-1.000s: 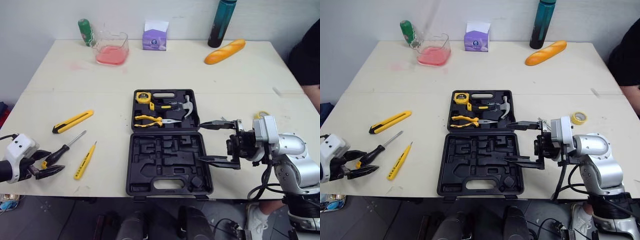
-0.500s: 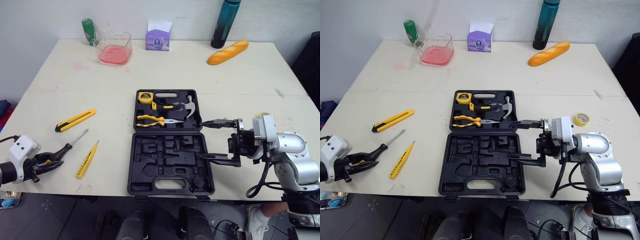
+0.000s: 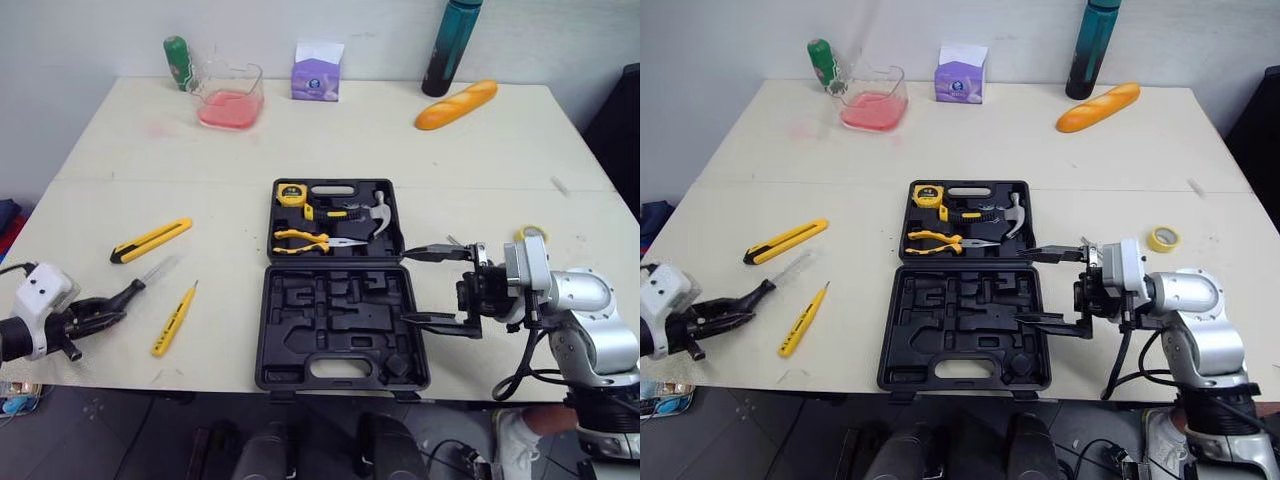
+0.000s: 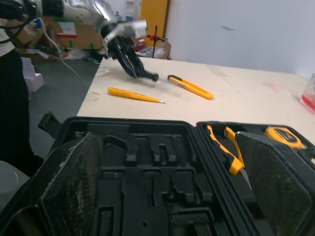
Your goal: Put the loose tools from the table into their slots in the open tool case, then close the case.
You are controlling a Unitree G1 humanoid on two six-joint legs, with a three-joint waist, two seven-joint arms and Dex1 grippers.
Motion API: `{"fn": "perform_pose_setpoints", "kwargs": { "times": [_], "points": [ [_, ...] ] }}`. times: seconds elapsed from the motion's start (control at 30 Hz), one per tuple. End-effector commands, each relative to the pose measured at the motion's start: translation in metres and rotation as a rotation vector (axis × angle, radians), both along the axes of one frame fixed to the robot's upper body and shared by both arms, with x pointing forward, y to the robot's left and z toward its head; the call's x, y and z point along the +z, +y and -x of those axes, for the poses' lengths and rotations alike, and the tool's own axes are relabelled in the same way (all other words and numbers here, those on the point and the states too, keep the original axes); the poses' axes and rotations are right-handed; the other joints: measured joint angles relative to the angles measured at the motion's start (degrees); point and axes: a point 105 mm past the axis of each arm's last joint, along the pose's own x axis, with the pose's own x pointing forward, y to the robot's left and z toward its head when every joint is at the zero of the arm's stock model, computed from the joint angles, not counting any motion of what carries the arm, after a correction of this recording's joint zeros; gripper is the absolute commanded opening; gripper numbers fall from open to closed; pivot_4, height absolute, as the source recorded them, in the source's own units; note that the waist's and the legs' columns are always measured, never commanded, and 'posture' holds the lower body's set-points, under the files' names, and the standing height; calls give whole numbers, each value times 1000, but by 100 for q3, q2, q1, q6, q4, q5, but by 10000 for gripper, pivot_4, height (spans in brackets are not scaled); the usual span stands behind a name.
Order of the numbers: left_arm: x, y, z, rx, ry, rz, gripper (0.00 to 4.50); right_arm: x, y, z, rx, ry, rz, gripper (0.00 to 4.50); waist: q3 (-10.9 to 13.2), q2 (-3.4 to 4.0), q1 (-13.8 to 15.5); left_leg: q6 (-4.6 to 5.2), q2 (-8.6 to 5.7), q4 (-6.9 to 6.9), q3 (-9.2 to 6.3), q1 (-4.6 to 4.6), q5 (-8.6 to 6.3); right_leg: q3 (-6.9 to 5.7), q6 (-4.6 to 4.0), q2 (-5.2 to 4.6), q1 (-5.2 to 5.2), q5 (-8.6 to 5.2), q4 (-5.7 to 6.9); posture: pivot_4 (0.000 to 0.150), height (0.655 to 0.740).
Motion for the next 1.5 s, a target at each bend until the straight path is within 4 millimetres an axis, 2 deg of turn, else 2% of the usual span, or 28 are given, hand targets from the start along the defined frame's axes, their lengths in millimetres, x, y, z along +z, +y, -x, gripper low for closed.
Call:
{"fn": "perform_pose_setpoints", "kwargs": {
  "times": [0.03,0.1,0.2,0.37,0.47,0.6,0.7,0.8,0.93,1.07,1.2,1.5],
  "points": [
    [28,-19,-1,-107,-85,-25,9886,9,-11,0,-40,-47,14,45000,0,0,-4,0,0,0,1,1,0,1,0,0,0,0,0,1500,7400],
    [39,-36,-5,-171,-109,-30,9887,10,-17,-3,-69,-52,25,45000,0,0,-5,0,2,0,0,2,0,-1,0,2,0,0,1,1500,7400],
    [55,-78,-11,-320,-137,-33,9886,10,-27,-7,-129,-54,34,45000,0,-1,28,0,1,2,0,1,0,-1,0,3,3,0,2,1500,7400],
    [60,-139,-13,-539,-100,-51,9887,5,-44,-4,-185,-35,72,45000,1,0,122,1,-2,4,2,0,1,1,1,6,3,1,0,1500,7400],
    [55,-152,-20,-561,-70,-98,9886,2,-50,-3,-208,-35,71,45000,1,0,119,2,-1,9,2,0,1,2,1,10,5,1,2,1500,7400],
    [52,-179,-28,-628,-60,-148,9886,-7,-57,0,-220,-18,69,45000,1,0,115,1,2,11,3,1,2,5,1,19,6,1,3,1500,7400],
    [46,-190,-32,-670,-8,-254,9886,-12,-58,1,-222,-14,65,45000,4,-5,122,1,1,13,3,-2,2,7,1,20,7,1,1,1500,7400],
    [52,-213,-45,-704,-40,-321,9886,-16,-59,2,-228,-28,62,45000,6,-8,149,2,1,19,3,-7,3,8,2,23,6,1,0,1500,7400],
    [47,-222,-47,-764,-8,-418,9886,-18,-59,3,-228,-30,65,45000,6,-9,185,3,2,32,1,-9,2,11,5,26,9,3,1,1500,7400],
    [39,-231,-64,-771,-23,-516,9886,-22,-58,4,-241,-40,59,45000,7,-10,226,3,6,34,2,-10,2,12,4,33,9,3,-1,1500,7400],
    [38,-244,-70,-772,-9,-506,9886,-23,-56,5,-245,-42,66,45000,7,-10,251,6,9,53,-1,-21,0,9,5,35,9,3,1,1500,7400],
    [33,-254,-77,-746,10,-483,9886,-14,-43,4,-246,-50,61,45000,8,-11,250,8,11,72,-15,-28,-2,3,6,35,10,4,5,1500,7400]
  ]
}}
